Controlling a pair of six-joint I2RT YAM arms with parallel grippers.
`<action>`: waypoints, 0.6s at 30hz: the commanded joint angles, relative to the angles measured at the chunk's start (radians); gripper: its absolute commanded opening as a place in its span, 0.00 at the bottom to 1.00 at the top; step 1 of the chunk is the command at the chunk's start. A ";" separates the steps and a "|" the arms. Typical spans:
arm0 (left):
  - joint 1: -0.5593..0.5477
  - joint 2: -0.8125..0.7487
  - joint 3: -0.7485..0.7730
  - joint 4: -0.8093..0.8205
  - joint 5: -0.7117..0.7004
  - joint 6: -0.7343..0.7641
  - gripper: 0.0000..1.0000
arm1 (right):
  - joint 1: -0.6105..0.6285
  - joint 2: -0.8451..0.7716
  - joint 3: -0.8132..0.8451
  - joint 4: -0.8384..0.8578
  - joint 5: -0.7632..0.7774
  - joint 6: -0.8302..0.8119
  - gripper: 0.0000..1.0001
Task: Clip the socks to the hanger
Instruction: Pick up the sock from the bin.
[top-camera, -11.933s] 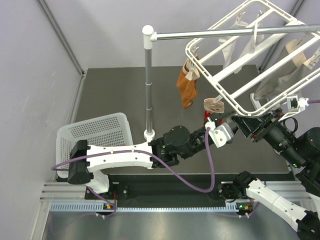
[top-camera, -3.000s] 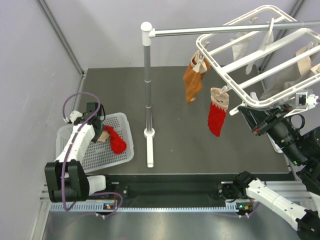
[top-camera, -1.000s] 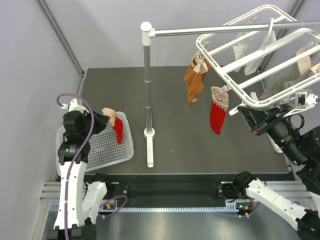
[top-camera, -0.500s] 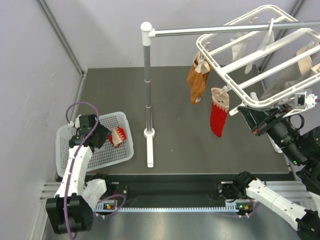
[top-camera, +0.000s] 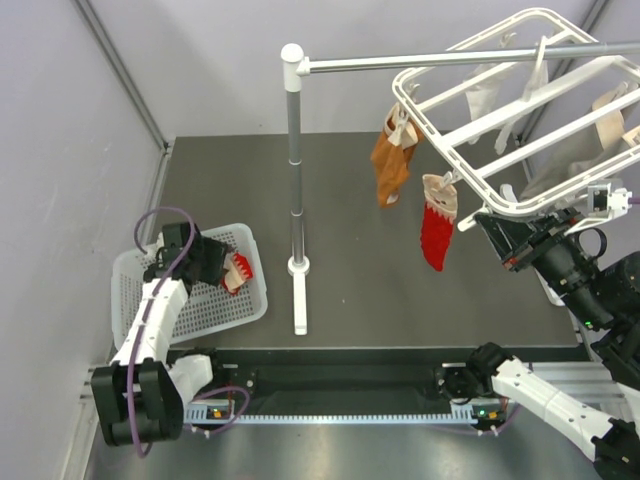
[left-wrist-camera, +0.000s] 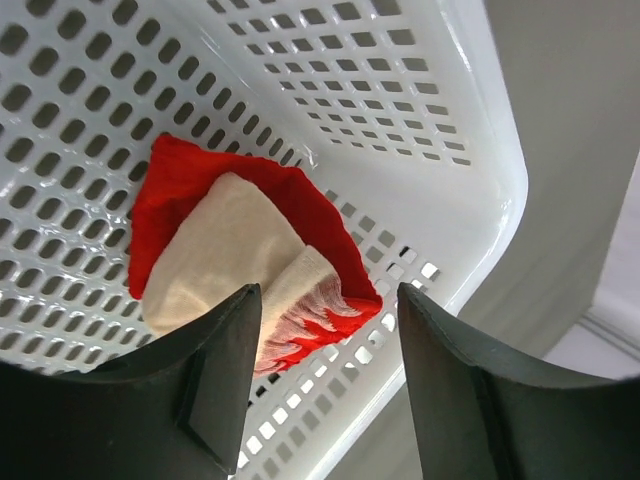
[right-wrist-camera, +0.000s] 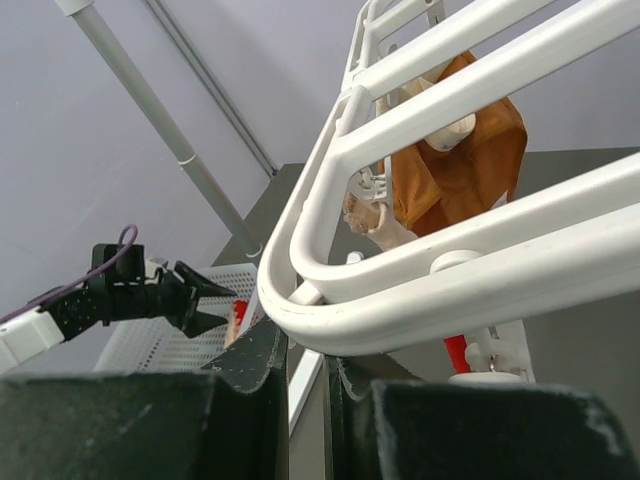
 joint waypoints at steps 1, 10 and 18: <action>0.004 0.021 -0.015 0.047 0.020 -0.112 0.63 | 0.004 0.008 -0.013 -0.051 -0.039 0.000 0.00; 0.006 0.136 -0.097 0.098 0.072 -0.234 0.56 | 0.004 0.013 -0.002 -0.054 -0.047 0.006 0.00; 0.003 -0.005 -0.002 -0.023 -0.066 -0.080 0.00 | 0.004 0.022 0.018 -0.061 -0.051 0.007 0.00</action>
